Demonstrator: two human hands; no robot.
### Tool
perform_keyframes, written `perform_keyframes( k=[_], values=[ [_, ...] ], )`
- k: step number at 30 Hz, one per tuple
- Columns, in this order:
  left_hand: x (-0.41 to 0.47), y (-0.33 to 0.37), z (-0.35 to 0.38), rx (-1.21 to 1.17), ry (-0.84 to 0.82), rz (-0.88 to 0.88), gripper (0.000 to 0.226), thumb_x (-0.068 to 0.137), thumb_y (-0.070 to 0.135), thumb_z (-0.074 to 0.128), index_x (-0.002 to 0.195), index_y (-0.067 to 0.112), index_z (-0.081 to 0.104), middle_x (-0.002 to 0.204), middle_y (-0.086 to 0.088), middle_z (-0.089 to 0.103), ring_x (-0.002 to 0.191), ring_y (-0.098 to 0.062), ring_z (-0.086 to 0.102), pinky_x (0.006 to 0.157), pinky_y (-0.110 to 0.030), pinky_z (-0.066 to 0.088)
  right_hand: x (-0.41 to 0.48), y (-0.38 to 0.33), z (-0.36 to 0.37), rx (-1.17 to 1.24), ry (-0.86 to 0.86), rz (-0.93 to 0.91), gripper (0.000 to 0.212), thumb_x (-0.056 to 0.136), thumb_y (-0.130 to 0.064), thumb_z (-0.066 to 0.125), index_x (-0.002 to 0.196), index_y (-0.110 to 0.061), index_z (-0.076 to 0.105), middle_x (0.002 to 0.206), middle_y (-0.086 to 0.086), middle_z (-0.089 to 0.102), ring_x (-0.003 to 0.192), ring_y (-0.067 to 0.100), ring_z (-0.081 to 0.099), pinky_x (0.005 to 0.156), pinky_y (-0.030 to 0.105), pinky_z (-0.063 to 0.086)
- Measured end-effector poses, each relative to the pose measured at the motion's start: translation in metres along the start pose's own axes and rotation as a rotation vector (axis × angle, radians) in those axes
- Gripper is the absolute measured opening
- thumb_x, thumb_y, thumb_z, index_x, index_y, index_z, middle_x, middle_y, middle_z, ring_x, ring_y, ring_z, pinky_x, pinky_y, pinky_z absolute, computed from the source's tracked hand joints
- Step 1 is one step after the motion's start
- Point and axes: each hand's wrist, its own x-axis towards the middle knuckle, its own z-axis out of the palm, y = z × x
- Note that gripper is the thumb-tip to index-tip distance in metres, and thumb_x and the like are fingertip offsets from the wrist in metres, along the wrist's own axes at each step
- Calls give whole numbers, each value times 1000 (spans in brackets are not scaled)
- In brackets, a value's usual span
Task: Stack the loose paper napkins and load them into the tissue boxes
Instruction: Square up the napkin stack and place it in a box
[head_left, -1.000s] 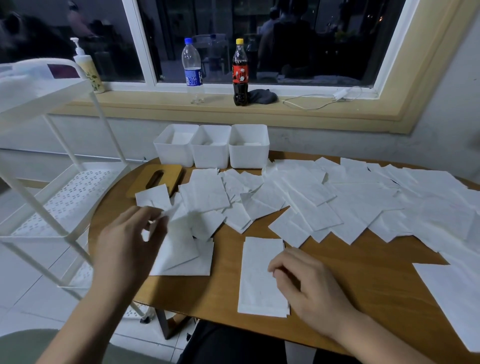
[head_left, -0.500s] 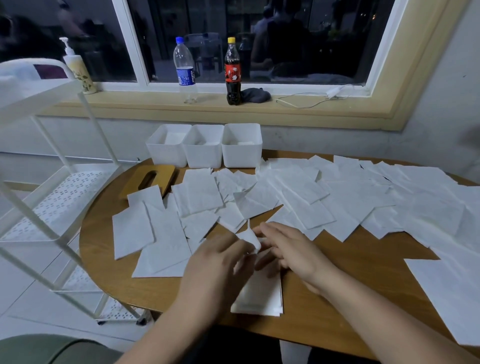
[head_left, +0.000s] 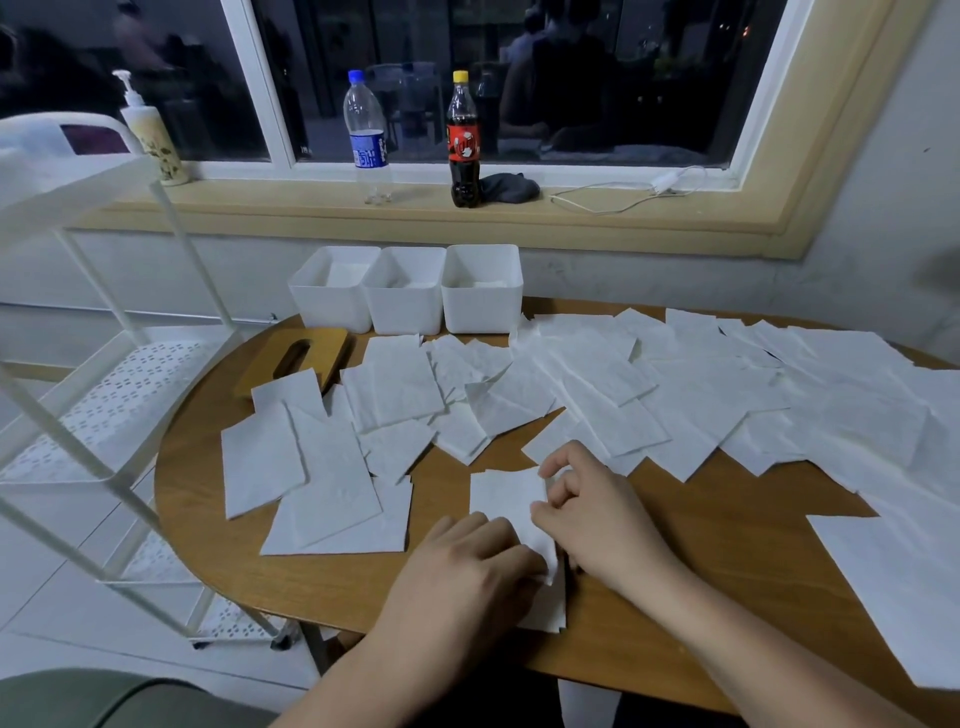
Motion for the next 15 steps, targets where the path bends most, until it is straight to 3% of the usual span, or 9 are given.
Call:
perform_keyframes(
  k=[5,11,15],
  values=[
    [-7,-2,6,-5,-20,21,6,96,36,68,100,40,71,95,16,61,80,-10,55,62,-33,49,0,5,0,-1,0,19,36,82,-13,73,97,-33,48,79,4,61,52,14,56,55,27,46],
    [-10,-4,13,-27,-37,17,13,92,37,69,104,41,68,97,17,58,81,-7,56,63,-28,49,1,5,-1,-21,8,32,39,83,-14,74,100,-36,45,86,1,63,59,18,64,55,27,49],
    [-10,1,10,-104,-41,-21,14,100,54,65,104,41,70,99,18,59,86,-5,59,70,-27,51,-1,2,0,-54,32,7,47,85,-12,76,111,-33,44,91,-4,61,70,9,61,60,18,45]
  ],
)
